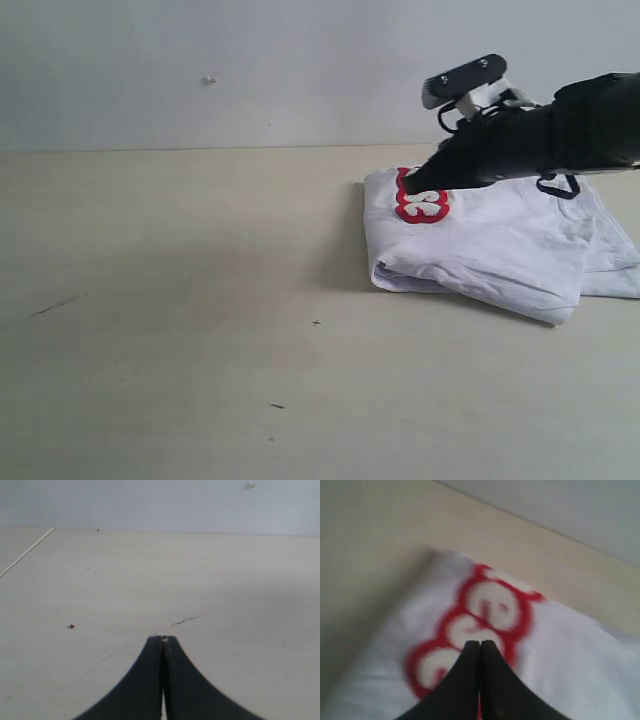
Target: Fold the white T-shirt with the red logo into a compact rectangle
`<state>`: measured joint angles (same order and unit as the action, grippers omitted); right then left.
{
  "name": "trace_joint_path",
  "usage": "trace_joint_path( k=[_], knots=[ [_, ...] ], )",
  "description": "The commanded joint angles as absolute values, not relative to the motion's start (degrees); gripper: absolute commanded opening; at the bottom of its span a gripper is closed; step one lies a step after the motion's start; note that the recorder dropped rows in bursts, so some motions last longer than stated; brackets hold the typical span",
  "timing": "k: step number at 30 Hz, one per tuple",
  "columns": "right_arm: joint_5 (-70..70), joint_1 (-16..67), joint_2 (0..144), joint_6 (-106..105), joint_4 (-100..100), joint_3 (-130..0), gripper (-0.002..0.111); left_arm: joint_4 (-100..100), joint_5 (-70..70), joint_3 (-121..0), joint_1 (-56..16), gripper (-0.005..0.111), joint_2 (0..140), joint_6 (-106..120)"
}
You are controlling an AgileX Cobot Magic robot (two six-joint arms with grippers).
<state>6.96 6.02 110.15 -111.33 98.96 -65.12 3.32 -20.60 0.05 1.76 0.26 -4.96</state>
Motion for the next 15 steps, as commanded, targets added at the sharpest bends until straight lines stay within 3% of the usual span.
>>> trace_joint_path(
  k=[1, 4, 8, 11, 15],
  knots=[
    [24.73, 6.03, 109.42, -91.87, 78.4, -69.61, 0.0, 3.23, -20.28, 0.0, 2.0, 0.0, 0.0, -4.74],
    [22.71, 6.02, 109.42, -42.24, 32.5, -76.2, 0.0, 3.23, -20.28, 0.0, 2.0, 0.0, 0.0, -4.74],
    [44.4, 6.37, 111.23, 10.09, -19.47, -85.91, 0.0, 3.23, -20.28, 0.0, 2.0, 0.0, 0.0, -4.74],
    [55.07, 6.37, 113.66, 11.3, -21.66, -90.26, 0.0, 3.23, -20.28, 0.0, 2.0, 0.0, 0.0, -4.74],
    [51.26, 6.37, 116.33, 5.69, -14.01, -90.42, 0.0, 3.23, -20.28, 0.0, 2.0, 0.0, 0.0, -4.74]
  ],
)
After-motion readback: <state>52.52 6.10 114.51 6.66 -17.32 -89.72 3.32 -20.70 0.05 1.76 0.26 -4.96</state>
